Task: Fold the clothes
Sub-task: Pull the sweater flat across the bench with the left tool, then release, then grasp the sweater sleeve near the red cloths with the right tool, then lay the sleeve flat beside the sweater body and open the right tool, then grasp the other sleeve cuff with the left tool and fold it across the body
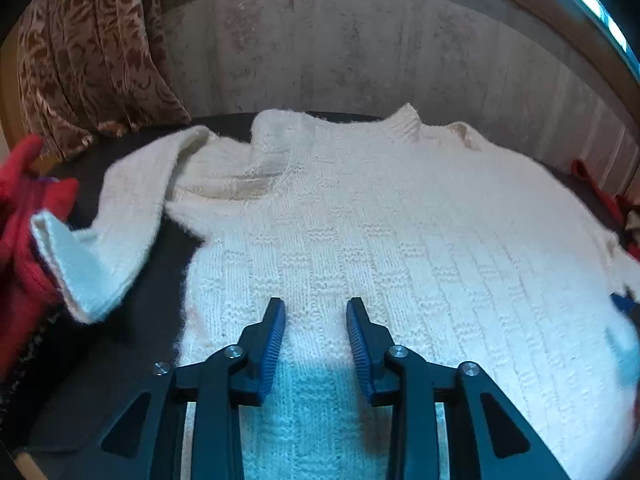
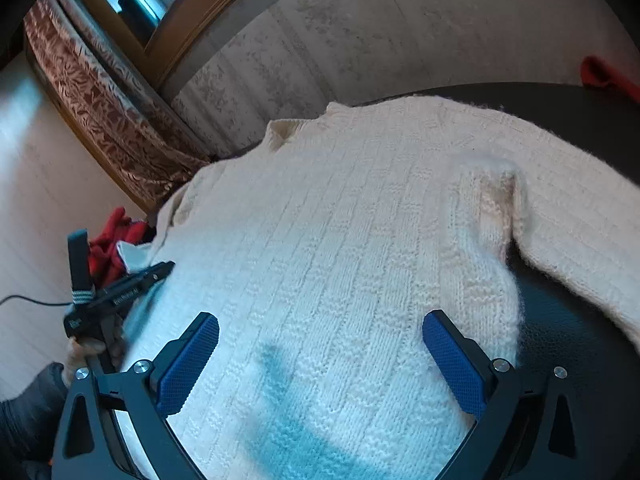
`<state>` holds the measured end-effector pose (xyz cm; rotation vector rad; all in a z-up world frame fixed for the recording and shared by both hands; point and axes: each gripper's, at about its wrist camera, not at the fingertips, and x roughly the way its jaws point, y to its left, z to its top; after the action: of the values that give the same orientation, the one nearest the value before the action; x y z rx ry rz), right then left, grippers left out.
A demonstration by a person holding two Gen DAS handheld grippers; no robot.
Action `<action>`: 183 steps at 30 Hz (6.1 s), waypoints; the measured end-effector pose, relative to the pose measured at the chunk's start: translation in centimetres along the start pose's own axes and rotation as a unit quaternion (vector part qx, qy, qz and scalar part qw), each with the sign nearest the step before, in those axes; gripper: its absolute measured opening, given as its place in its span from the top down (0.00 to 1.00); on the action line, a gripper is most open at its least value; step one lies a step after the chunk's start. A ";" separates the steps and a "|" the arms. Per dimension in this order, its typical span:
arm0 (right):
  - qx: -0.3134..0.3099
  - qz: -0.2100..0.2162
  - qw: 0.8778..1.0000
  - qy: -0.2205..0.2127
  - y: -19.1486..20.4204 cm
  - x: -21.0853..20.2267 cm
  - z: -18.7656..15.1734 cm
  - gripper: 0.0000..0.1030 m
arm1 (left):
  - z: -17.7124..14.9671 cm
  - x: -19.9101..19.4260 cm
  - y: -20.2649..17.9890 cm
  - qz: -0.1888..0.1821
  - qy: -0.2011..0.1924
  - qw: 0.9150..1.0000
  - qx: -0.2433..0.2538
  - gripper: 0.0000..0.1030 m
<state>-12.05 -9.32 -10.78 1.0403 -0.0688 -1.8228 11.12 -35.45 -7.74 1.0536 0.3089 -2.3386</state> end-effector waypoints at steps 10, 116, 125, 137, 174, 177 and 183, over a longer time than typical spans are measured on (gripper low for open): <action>0.096 0.008 0.993 -0.074 -1.7 -3.6 -1.0 0.00 | -0.7 0.0 -0.1 0.027 -0.007 1.000 0.000 0.56; 0.032 0.002 0.999 -0.038 1.5 -0.4 -0.6 0.05 | 8.3 6.6 -11.0 -0.183 0.135 0.960 -0.163 0.88; 0.038 0.010 0.998 -0.040 1.5 -0.5 -0.7 0.04 | 14.4 3.2 -11.0 -0.266 0.092 0.940 -0.194 0.93; 0.051 0.035 0.997 -0.044 1.0 -0.7 -0.8 0.01 | 24.3 -6.3 -5.6 -0.277 -0.068 0.939 -0.191 0.93; 0.134 -0.135 0.981 -0.046 -8.6 3.9 13.8 0.30 | 8.9 6.3 3.9 -0.148 0.038 0.975 -0.161 0.89; 0.141 -0.114 0.983 -0.029 -8.8 5.4 14.3 0.75 | 9.4 5.3 4.0 -0.161 0.018 0.974 -0.161 0.89; 0.088 -0.176 0.980 -0.029 -8.0 5.4 14.0 0.83 | 9.3 6.0 4.0 -0.149 0.020 0.976 -0.156 0.87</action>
<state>-28.01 -14.90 -9.12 1.1805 -0.0869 -2.1983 4.40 -44.90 -5.96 0.9504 0.8732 -2.4209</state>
